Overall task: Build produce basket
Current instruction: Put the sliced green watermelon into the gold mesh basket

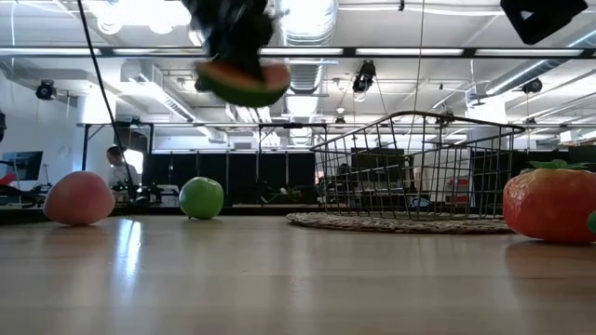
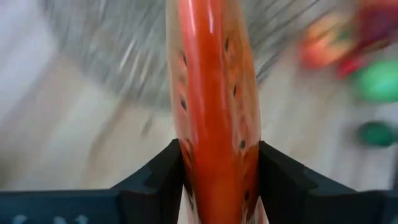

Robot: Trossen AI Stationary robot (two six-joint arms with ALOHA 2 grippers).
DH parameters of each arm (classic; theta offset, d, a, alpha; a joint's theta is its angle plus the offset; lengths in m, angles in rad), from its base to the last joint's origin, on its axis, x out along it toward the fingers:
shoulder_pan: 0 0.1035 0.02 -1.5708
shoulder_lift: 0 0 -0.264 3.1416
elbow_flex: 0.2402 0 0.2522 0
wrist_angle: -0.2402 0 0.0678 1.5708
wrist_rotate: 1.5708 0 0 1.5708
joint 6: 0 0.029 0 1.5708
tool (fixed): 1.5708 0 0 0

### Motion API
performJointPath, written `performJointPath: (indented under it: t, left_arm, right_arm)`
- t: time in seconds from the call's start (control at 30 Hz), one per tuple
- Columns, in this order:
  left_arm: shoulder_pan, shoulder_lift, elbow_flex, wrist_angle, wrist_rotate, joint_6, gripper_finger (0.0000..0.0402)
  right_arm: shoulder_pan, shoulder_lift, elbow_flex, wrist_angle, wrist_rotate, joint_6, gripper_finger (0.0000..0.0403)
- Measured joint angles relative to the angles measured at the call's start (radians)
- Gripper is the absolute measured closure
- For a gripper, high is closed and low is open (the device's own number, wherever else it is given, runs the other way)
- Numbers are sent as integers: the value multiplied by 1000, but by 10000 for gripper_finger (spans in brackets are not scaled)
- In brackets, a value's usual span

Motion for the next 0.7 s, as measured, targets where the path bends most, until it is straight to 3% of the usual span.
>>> performJointPath:
  t: [0.17, 0.4, 0.57, 0.7]
  left_arm:
    - [6, 138, 294, 85, -3, 167, 256]
    - [50, 453, 638, 149, -8, 363, 256]
    - [96, 661, 798, 149, -7, 383, 256]
    - [133, 766, 849, 145, -7, 383, 256]
  right_arm:
    - [52, 0, 0, 0, 46, -2, 232]
    - [157, 0, 0, 1, 162, 31, 232]
    - [225, 1, 0, 10, 277, 32, 232]
    - [252, 1, 0, 13, 319, 32, 232]
